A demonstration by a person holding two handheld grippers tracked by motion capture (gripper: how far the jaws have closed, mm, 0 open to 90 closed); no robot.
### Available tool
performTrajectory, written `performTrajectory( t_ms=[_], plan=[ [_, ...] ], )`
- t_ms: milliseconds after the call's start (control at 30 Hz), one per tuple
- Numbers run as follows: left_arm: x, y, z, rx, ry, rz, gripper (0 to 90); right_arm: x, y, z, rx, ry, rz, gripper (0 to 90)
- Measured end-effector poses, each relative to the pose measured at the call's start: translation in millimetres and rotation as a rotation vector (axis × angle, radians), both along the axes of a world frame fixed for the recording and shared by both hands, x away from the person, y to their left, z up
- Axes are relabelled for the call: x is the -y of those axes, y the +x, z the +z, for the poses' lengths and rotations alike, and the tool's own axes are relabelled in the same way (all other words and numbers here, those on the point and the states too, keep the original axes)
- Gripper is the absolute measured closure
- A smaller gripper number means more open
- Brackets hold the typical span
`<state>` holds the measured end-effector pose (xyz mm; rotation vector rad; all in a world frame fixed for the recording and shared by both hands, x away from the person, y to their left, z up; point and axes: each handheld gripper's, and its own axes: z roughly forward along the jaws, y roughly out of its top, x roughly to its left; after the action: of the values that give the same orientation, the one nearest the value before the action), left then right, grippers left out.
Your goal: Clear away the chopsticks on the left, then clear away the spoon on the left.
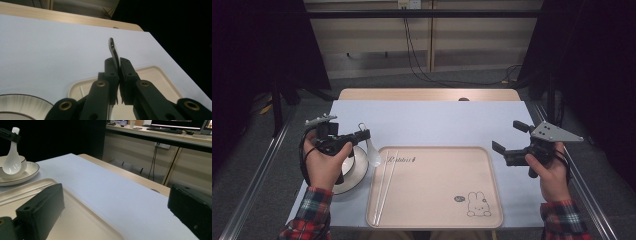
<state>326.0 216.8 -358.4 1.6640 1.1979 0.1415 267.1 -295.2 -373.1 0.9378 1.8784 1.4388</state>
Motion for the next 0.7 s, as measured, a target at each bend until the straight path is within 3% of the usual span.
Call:
performTrajectory(
  t_ms=[367,700],
  plan=[
    [19.5,3.7,-6.0,-0.024,0.011,-0.058,86.2,3.4,-3.3,0.8,0.000,-0.001,-0.006,0.4],
    [29.1,2.7,-9.3,-0.039,0.015,-0.079,86.1,4.0,-5.7,2.6,0.008,0.004,-0.007,0.3]
  ],
)
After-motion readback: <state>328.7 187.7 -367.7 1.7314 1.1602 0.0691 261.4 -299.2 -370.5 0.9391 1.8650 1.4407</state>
